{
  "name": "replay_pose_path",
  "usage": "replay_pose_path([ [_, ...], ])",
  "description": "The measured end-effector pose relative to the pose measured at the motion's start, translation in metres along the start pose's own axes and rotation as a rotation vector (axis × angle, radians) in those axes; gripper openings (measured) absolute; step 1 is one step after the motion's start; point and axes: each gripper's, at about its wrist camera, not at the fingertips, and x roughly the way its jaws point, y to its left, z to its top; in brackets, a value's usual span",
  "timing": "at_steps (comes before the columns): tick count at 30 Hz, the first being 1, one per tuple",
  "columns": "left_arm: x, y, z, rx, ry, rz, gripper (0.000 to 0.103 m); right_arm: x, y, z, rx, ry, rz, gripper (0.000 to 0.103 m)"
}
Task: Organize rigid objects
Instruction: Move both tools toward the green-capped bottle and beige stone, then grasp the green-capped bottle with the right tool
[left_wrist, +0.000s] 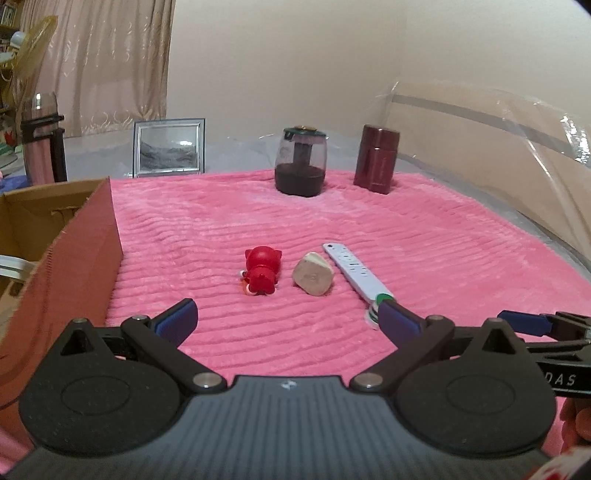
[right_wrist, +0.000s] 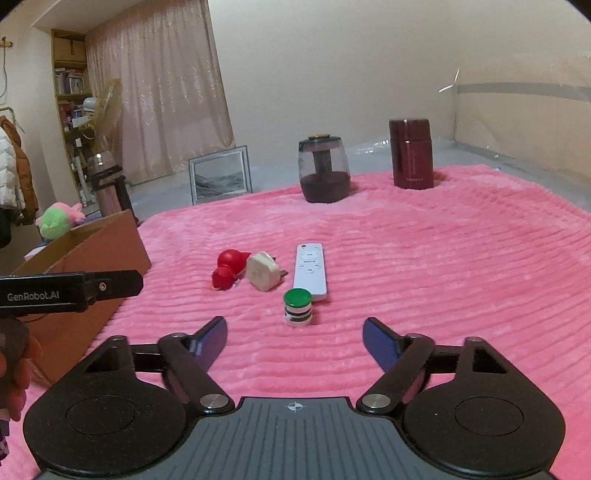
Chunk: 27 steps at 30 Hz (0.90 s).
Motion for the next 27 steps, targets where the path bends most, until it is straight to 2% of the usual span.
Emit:
replay_pose_path([
  [6, 0.040, 0.007, 0.003, -0.008, 0.022, 0.006, 0.102, 0.042, -0.002, 0.004, -0.015, 0.015, -0.005, 0.063],
  [15, 0.081, 0.013, 0.008, 0.001, 0.040, 0.010, 0.102, 0.093, -0.002, 0.006, -0.017, 0.056, -0.029, 0.049],
  [22, 0.097, 0.017, 0.010, 0.007, 0.049, 0.013, 0.102, 0.116, -0.005, 0.003, 0.009, 0.091, -0.041, 0.040],
  [27, 0.103, 0.015, 0.011, 0.016, 0.049, 0.010, 0.102, 0.119, -0.004, 0.002, 0.010, 0.084, -0.038, 0.035],
])
